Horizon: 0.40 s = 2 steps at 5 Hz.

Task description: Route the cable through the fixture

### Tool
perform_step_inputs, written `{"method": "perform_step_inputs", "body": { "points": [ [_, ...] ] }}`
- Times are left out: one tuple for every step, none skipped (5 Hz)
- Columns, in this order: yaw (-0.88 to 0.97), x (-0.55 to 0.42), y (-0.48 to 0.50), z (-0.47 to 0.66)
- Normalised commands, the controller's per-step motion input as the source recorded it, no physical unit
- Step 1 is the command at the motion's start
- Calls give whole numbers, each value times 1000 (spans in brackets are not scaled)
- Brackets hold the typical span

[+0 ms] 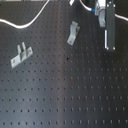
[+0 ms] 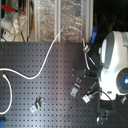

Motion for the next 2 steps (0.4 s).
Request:
{"method": "perform_step_inputs", "body": {
  "points": [
    [0,8,-417,20],
    [0,2,-120,5]
  ]
}}
